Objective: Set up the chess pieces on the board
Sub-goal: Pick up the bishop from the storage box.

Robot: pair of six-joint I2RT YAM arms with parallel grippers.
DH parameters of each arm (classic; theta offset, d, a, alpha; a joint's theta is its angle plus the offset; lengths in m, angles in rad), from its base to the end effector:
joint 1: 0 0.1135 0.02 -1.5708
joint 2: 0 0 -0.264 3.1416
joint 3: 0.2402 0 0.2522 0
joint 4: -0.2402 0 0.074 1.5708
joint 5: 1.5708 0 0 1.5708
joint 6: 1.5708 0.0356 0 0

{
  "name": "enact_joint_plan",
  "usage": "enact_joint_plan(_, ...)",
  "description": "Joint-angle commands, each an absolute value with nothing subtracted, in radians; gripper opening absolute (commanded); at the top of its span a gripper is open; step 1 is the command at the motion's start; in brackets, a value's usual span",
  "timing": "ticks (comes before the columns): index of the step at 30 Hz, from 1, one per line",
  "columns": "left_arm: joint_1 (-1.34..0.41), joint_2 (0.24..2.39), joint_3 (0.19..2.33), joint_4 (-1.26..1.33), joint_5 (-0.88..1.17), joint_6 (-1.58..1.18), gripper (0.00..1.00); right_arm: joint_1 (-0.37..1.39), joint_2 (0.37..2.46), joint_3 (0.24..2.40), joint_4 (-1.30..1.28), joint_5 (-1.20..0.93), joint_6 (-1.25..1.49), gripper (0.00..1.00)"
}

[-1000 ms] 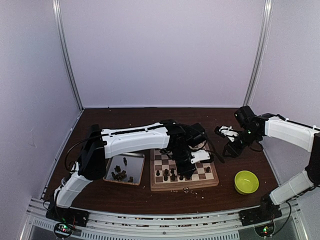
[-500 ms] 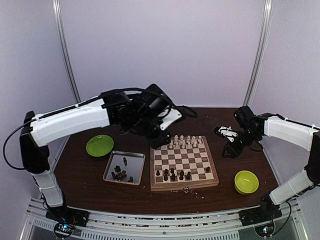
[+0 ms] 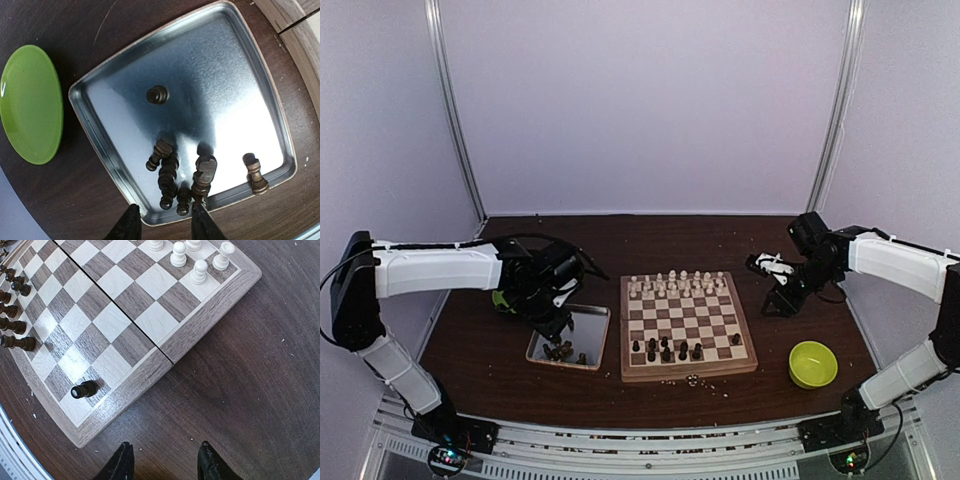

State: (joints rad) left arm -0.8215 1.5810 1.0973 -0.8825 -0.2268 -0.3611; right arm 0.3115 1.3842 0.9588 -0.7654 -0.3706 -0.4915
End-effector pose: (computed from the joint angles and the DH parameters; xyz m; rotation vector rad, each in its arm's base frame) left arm 0.2031 -0.2065 0.2103 0.6167 2.7769 0.1062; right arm 0.2423 0.0915 0.2269 -1.1432 2.4440 0.4568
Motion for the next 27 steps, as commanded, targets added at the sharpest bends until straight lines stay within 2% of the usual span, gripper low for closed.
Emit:
enact_joint_plan(1,-0.806,1.584,1.071,-0.829,-0.206,-0.405,0.36,0.306,1.395,0.978,-0.775,-0.391,-0.499,0.44)
enact_joint_plan(6,-0.790,1.609,1.069,-0.797,-0.212,-0.404,0.34,0.306,1.396,0.975,-0.774,-0.393,-0.501,0.44)
enact_joint_plan(12,-0.749,1.634,1.059,-0.745,-0.149,-0.365,0.23,0.307,1.400,0.972,-0.776,-0.394,-0.505,0.47)
enact_joint_plan(19,-0.728,1.688,1.057,-0.729,-0.113,-0.359,0.19,0.307,1.409,0.972,-0.779,-0.390,-0.509,0.47)
enact_joint_plan(24,-0.727,1.703,1.059,-0.730,-0.088,-0.360,0.11,0.306,1.418,0.974,-0.779,-0.391,-0.512,0.47)
enact_joint_plan(27,-0.727,1.694,1.063,-0.750,-0.083,-0.363,0.10,0.307,1.422,0.975,-0.782,-0.390,-0.512,0.47)
